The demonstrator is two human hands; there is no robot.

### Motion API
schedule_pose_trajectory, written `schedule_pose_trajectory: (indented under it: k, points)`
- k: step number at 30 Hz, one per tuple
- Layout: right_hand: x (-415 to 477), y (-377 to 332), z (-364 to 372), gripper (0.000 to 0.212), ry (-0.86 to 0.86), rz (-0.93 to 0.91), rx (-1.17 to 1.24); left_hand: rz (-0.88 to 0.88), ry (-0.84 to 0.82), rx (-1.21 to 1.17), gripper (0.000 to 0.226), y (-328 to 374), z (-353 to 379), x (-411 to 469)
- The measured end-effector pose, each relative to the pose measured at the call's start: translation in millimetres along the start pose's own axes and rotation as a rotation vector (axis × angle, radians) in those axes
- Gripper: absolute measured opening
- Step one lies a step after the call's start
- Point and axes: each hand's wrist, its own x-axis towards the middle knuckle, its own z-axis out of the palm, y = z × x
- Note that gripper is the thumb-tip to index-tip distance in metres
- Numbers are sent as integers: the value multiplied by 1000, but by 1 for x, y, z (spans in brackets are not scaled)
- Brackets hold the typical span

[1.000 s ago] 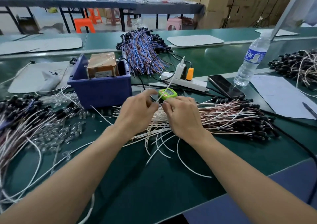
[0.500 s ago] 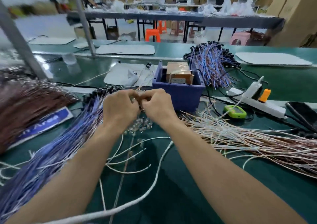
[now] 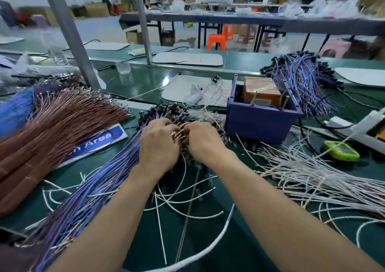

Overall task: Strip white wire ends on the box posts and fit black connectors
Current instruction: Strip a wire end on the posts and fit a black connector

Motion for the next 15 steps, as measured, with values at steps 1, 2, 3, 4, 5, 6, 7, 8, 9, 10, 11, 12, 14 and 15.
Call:
schedule_pose_trajectory:
  k: [1, 2, 3, 4, 5, 6, 7, 8, 9, 10, 11, 12, 14, 15]
  points:
    - [-1, 4, 0, 30, 32, 7, -39, 37, -8, -25, 30, 4, 2, -1]
    - [-2, 6, -1, 29, 59, 10, -77, 71, -29, -33, 29, 7, 4, -2]
    - [-3, 8, -2, 27, 78, 11, -97, 98, -58, -14, 27, 11, 6, -2]
    - [-3, 10, -3, 26, 87, 15, -99, 115, -84, 22, 26, 13, 8, -3]
    - [-3, 11, -4, 26, 87, 22, -93, 119, -100, 57, 24, 15, 9, -2]
    - [-4, 13, -5, 27, 79, 34, -79, 108, -104, 76, 21, 17, 10, -2]
    - [-4, 14, -6, 30, 66, 50, -54, 88, -96, 80, 19, 18, 9, -1]
    - [-6, 16, -7, 33, 52, 68, -25, 67, -76, 75, 17, 19, 8, -1]
    - [-8, 19, -8, 36, 47, 83, -1, 47, -55, 71, 17, 20, 6, 0]
    - [-10, 22, -9, 38, 52, 95, 15, 23, -48, 72, 18, 22, 4, 1]
    - [-13, 25, -9, 41, 67, 103, 22, -5, -61, 78, 19, 23, 3, 3]
    - [-17, 29, -10, 43, 84, 108, 26, -37, -82, 87, 19, 23, 1, 4]
    - [-27, 38, -10, 48, 100, 121, 48, -100, -119, 117, 16, 24, -1, 7]
    - [-34, 43, -8, 50, 100, 126, 73, -122, -128, 127, 14, 24, -1, 7]
